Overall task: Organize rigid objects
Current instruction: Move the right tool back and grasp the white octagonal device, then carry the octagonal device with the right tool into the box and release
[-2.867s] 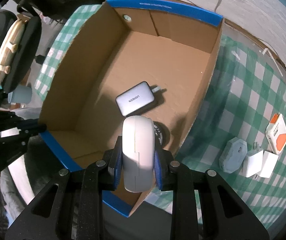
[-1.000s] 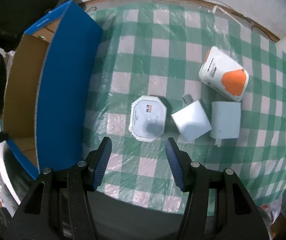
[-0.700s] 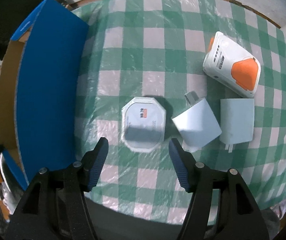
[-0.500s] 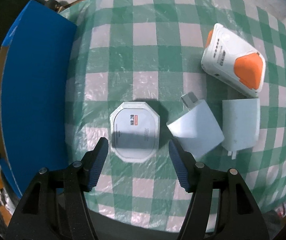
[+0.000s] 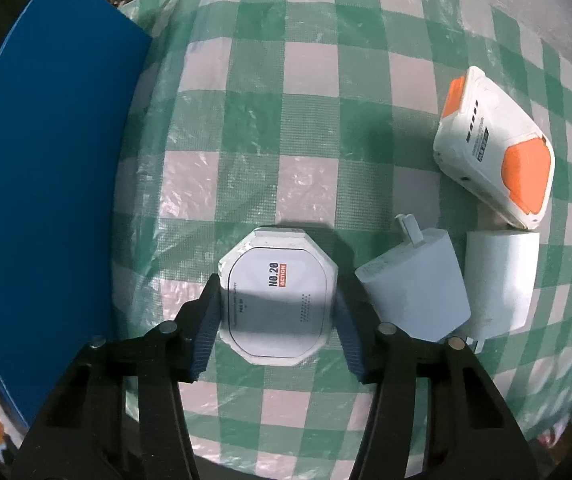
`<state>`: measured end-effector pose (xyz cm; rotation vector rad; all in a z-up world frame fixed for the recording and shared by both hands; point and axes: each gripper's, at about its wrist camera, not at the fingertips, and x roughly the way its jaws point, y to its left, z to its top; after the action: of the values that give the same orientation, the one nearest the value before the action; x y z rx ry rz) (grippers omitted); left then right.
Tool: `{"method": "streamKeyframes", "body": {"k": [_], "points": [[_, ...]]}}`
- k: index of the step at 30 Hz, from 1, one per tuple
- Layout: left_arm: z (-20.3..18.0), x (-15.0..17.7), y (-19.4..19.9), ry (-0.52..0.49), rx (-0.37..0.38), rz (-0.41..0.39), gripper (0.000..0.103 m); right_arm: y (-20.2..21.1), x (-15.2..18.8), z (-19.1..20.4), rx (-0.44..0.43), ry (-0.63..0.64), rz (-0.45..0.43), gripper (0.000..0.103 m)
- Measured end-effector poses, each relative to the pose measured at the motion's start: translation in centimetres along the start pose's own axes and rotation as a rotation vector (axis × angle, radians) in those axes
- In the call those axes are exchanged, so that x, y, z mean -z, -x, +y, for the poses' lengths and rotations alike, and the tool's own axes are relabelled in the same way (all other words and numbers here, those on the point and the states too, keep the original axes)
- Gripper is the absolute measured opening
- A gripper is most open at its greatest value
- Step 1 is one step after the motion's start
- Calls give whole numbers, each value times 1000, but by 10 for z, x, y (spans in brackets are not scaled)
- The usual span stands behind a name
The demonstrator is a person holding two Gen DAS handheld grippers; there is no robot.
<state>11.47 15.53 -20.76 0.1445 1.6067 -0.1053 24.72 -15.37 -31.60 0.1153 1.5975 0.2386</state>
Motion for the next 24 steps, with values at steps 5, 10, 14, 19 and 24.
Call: {"method": "streamKeyframes", "body": {"k": [5, 10, 14, 19, 24], "points": [[0, 0, 0, 5, 7, 0, 8, 1, 2, 3, 1, 1, 8, 54], [-1, 0, 0, 6, 5, -3, 8, 8, 8, 8, 5, 36, 27, 53], [3, 0, -1, 14, 21, -7, 8, 22, 12, 15, 1, 75, 20, 53], [4, -1, -1, 10, 16, -4, 8, 42, 17, 23, -1, 104, 12, 53], [3, -1, -3, 8, 12, -4, 8, 68, 20, 42, -25, 140, -15, 53]]}}
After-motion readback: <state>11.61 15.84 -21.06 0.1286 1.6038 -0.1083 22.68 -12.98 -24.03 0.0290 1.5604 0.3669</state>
